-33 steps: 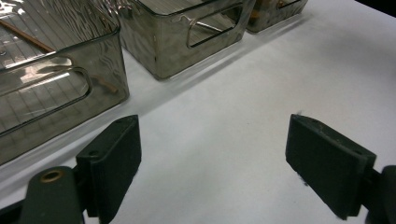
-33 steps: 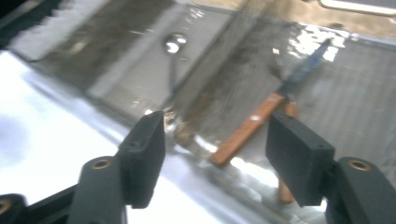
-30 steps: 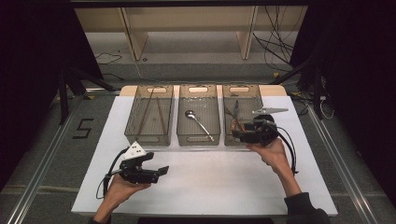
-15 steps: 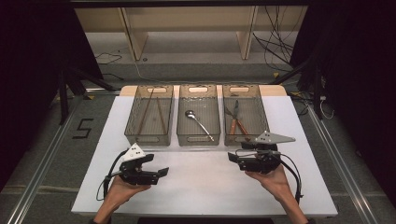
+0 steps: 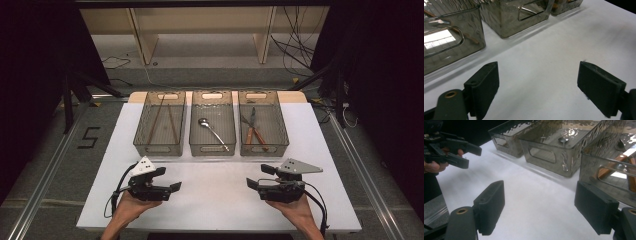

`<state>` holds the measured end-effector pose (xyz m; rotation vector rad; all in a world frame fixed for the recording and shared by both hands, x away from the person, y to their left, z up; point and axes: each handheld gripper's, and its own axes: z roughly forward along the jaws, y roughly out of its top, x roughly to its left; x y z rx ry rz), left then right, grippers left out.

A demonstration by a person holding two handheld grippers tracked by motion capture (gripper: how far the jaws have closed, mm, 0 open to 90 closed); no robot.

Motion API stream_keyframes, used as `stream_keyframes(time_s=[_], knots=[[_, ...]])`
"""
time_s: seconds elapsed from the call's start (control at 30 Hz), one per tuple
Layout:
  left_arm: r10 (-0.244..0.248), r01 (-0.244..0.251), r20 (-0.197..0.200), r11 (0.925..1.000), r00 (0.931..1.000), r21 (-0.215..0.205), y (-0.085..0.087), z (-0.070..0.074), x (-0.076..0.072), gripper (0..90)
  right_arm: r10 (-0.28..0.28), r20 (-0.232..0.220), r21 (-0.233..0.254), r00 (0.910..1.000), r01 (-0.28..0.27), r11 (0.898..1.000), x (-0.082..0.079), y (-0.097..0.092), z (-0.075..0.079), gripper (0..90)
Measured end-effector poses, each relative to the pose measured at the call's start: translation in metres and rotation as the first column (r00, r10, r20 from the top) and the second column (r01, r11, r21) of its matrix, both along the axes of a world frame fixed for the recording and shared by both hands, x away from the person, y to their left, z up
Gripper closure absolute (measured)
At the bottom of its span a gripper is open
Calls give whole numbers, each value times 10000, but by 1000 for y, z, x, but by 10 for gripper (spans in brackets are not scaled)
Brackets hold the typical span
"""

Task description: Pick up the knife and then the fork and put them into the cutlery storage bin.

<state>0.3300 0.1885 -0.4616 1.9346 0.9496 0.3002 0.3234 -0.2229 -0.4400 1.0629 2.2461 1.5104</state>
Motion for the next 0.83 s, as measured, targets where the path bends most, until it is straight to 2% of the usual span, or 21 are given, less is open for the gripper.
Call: stream_keyframes(time_s=[0.1, 0.2, 0.53, 0.83], knots=[[-1, 1, -1, 10000, 10000, -93, 0, 0, -1, 172, -33, -157, -21, 9999, 33, 10000, -2, -2, -5, 231], [-21, 22, 54, 9999, 10000, -133, 0, 0, -3, 172, -129, -66, -41, 9999, 128, 9999, -4, -5, -8, 229], [-24, 29, 163, 9995, 9999, -321, 1, 1, -5, 169, -285, 51, 179, 9996, 284, 9994, -7, -8, -6, 220], [-25, 30, 148, 9994, 9999, -337, 1, 1, -4, 168, -306, 155, 85, 9994, 305, 9995, -7, -8, -6, 219]])
